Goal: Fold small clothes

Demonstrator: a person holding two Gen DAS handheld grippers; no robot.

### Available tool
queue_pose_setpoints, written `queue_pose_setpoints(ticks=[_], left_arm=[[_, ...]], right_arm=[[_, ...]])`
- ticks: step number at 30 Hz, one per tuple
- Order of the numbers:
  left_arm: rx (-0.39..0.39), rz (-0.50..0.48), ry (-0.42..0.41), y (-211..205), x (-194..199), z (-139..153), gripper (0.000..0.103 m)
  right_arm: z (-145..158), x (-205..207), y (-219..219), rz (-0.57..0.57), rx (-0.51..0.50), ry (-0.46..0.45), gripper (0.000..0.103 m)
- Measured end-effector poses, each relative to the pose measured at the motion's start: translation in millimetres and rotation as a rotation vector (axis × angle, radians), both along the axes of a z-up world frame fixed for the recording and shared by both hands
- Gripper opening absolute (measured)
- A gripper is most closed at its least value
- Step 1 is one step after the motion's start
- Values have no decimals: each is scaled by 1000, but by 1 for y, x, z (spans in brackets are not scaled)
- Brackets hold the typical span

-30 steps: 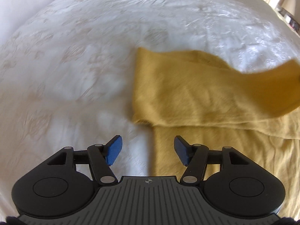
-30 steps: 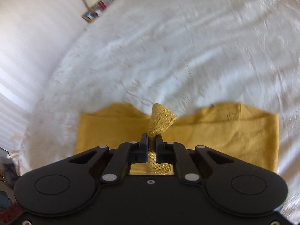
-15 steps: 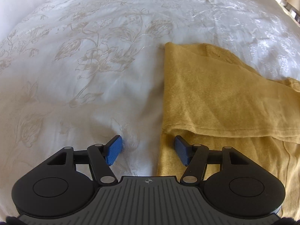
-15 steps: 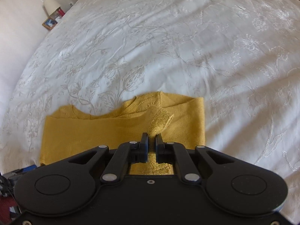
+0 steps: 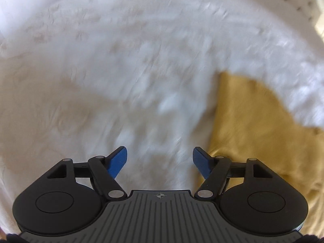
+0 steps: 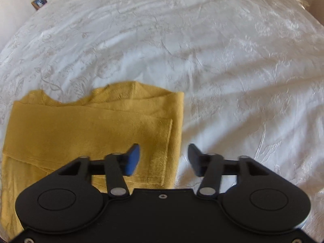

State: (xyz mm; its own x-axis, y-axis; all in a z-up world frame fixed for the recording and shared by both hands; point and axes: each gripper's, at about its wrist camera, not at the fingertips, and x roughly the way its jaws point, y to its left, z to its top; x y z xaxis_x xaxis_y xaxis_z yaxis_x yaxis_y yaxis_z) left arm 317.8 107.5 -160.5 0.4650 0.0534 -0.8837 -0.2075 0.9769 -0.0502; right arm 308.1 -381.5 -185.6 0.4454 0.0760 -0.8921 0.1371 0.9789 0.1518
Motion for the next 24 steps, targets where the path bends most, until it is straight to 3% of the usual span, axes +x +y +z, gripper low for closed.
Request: queue_pose_setpoints(ticks=[2,4,7,9,15,19,20,21,24], left_arm=[[-12,-51,-48,-10,7,11,71],[-71,-106,-64,-21,20,12,73],[-204,-141,-16,-36,49,-2,80],[-239,-144,-10,-49,60,-11,81],[-145,-231,-7,-79,84,-25,82],[-6,-267,59,-74,98,-46,86],[-10,-265,75,-68,101,-53,96],[-31,-259,82,-62,103,-58,100],[-65,-264,86,-53,104,-62,103]], right_arm=[[4,2,9,28,-4,-22,69],[3,8,22,68,8,-39,86],[-6,20,41,114,36,-19,87],[-12,26,55,157,43,-16,87],[-24,31,82,266,79,-8,93],[-45,36,70,206,14,71,94],[-49,36,64,192,9,84,94],[-53,35,58,184,13,89,97],[-59,33,49,177,25,90,102]])
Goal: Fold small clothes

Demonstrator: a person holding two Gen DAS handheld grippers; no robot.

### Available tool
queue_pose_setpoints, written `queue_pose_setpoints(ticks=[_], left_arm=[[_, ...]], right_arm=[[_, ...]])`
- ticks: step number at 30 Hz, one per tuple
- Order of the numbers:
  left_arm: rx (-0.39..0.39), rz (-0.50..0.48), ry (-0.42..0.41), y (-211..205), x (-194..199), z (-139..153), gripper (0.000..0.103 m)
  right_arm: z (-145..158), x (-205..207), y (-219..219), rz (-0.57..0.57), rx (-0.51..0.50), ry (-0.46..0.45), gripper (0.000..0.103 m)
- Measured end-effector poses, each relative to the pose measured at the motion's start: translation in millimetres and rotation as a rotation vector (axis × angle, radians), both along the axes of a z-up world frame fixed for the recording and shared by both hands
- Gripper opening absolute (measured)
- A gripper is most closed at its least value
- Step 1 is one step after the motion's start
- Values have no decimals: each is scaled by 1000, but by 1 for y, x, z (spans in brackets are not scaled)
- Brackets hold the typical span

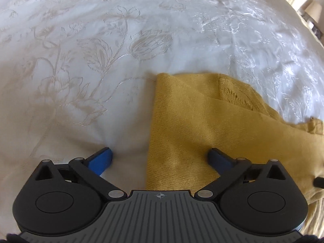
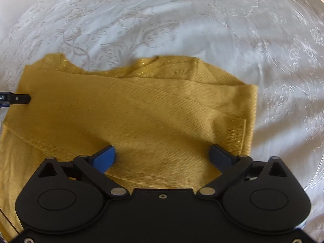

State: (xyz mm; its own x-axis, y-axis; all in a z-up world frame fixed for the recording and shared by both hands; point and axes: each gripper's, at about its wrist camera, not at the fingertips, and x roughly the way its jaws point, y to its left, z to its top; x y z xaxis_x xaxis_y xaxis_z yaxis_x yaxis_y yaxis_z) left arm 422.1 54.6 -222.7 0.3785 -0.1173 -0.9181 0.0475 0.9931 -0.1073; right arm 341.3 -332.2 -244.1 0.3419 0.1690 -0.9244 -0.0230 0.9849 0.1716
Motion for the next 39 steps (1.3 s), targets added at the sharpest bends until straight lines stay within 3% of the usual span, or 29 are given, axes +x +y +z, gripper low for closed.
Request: queue_pose_setpoints(ticks=[13,21,23,24,25,28,31,39], left_arm=[[23,27,-61,-6,-9,-4,103],[21,-22,-38,-4,-3,-2,103],[30,-28,-40,-3,-4,5,98],[31,-21,-50,-1,-6,11,88],[31,-9,-62,1,-10,17,83],[70,32,-108,10,-28,36,81],[47,43,-124,21,-55,51,81],[-5,63,-27,47,-122,50,81]], right_arm=[[-7,-3,7,-24,-24,-50,103],[-10,-9,5,-2,-16,-114,103],[-8,-10,4,-1,-12,-116,103],[-7,-9,3,0,-11,-113,103],[-4,-9,4,-2,-14,-108,103],[6,-14,6,-7,-38,-127,102],[20,-27,6,-33,-47,-167,102],[40,-78,4,-132,1,-149,102]])
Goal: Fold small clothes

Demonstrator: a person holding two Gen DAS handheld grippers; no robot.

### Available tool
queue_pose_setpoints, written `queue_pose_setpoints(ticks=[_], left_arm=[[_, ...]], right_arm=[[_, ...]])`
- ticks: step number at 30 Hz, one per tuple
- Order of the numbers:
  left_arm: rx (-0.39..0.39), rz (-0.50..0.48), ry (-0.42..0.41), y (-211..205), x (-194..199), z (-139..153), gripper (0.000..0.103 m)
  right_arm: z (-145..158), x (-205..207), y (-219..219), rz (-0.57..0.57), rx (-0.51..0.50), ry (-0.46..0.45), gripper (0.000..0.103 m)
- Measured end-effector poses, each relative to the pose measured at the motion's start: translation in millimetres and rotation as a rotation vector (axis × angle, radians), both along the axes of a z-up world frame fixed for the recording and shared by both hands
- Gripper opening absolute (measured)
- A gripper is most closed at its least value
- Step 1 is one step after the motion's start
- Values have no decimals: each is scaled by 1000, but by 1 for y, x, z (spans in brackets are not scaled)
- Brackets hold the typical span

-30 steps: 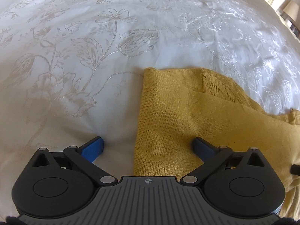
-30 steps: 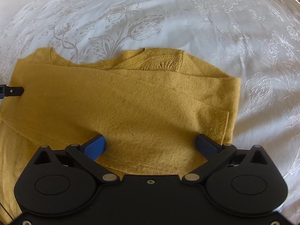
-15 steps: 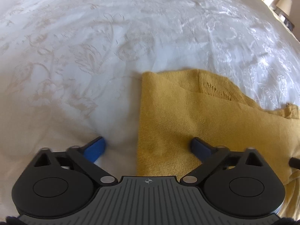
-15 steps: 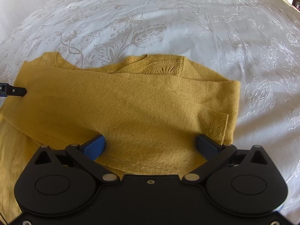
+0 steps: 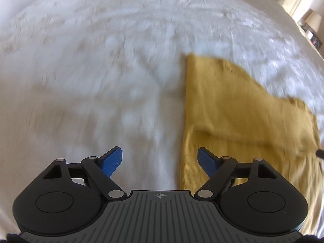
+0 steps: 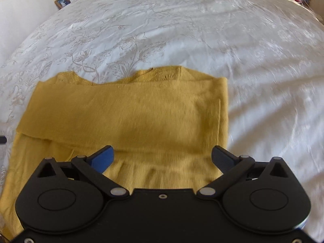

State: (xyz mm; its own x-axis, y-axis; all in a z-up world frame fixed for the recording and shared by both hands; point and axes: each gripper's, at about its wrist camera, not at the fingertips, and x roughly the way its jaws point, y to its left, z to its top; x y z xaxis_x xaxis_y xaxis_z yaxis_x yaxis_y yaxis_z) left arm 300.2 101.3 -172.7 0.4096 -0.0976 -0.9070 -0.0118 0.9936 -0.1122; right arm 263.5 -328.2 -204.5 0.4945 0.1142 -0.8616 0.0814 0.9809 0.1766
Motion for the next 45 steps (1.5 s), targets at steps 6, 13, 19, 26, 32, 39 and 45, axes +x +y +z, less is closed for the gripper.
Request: queue_pose_setpoints(ticks=[6,13,19,26,32,39,45], left_arm=[[-70,-102,59,-15,-32,-18,81],[-221,-191,59,-32,-36,-28,80],[-374,-255,-68,-28,-61,7,77],[-375,-279,-156,-8,-76,38,78],[-105,-356,-90,-15,-68,3,77],[52,-225,27,-3,-67,-35,79],[42,-178,12,14,-81,-39,82]], right_arm=[[5,-39,16,-8,-6,34,102],[12,-60,39,-11,-10,43,102],[16,-70,55,-67,5,39,102],[13,-81,71,-125,4,60,102],[7,-98,73,-197,-15,92,102],[-19,-122,60,-247,-70,206,102],[-33,-130,42,-270,-71,269,102]])
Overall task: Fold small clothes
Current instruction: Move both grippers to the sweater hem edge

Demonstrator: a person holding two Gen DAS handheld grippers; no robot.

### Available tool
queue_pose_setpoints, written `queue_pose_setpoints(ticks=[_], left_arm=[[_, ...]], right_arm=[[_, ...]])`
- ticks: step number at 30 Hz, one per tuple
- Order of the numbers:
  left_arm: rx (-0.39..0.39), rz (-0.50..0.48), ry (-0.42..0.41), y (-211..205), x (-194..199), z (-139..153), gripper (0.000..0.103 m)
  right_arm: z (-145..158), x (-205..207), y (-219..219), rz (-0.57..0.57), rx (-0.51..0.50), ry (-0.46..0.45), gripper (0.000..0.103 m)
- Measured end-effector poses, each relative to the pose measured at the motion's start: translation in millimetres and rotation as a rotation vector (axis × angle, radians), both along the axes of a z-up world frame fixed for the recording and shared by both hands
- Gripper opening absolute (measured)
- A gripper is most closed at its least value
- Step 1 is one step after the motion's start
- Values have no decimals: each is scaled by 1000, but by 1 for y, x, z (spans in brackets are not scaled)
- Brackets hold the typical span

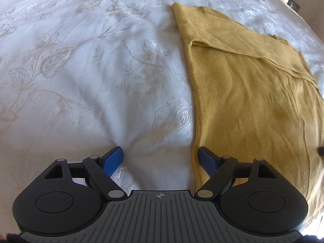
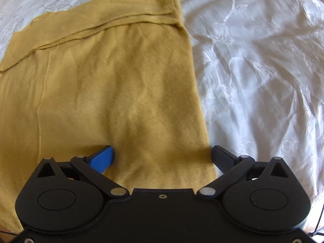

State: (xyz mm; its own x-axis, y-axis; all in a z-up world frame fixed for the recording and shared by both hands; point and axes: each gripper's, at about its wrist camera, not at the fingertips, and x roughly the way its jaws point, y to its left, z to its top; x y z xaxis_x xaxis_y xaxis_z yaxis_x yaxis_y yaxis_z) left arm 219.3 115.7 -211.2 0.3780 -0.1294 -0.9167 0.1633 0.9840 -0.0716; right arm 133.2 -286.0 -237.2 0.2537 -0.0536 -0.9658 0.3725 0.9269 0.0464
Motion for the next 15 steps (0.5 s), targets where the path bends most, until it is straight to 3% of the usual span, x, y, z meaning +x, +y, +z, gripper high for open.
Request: queue_pose_setpoints(ticks=[9,15], left_arm=[[3,125,-1,0,-33,8,82],[20,134,23,0,-68,0,82]], right_arm=[[0,-33,-12,48,20,-45,102],[-5,-74,-13,92,16,-23,102]])
